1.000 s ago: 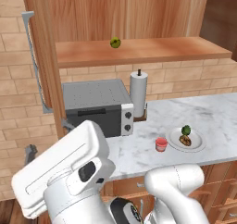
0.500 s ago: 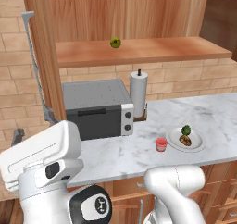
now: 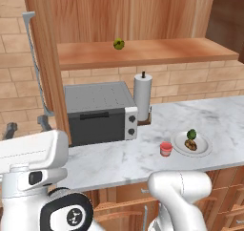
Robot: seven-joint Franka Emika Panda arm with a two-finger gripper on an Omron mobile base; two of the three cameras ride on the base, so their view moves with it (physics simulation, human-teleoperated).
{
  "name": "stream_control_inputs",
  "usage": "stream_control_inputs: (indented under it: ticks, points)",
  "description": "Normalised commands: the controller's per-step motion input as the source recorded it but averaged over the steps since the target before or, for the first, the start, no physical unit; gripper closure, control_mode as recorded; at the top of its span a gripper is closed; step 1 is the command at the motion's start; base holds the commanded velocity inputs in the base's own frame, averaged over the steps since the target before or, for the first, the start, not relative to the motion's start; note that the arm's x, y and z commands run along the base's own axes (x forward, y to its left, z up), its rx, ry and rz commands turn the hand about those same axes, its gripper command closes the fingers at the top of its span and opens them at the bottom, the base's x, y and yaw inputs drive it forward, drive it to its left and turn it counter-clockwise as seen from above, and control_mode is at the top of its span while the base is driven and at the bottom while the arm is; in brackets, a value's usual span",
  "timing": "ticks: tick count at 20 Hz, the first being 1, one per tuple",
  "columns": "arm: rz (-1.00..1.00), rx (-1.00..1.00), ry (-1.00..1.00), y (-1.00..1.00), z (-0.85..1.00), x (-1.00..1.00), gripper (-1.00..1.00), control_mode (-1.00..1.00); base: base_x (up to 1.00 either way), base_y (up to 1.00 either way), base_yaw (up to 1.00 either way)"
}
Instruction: Pick the avocado and bread from the counter and place them on the plate. Then pick the jam from the cabinet and place it next to the plate. Lastly close the cabinet door.
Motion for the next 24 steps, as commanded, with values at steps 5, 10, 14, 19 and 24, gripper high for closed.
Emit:
stream_control_inputs:
  ticks: [5, 10, 14, 19, 24]
  points:
    - [-0.03, 0.19, 0.00, 0.01, 0.00, 0.04, -1.00, -1.00, 0.00, 0.00, 0.00]
    - [0.00, 0.10, 0.00, 0.00, 0.00, 0.04, -1.00, -1.00, 0.00, 0.00, 0.00]
    - [-0.03, 0.01, 0.00, 0.01, 0.00, 0.20, -1.00, -1.00, 0.00, 0.00, 0.00]
    - [-0.07, 0.05, 0.03, 0.01, 0.00, 0.28, -1.00, -1.00, 0.00, 0.00, 0.00]
    - [-0.07, 0.06, 0.03, 0.01, 0.00, 0.24, -1.00, -1.00, 0.00, 0.00, 0.00]
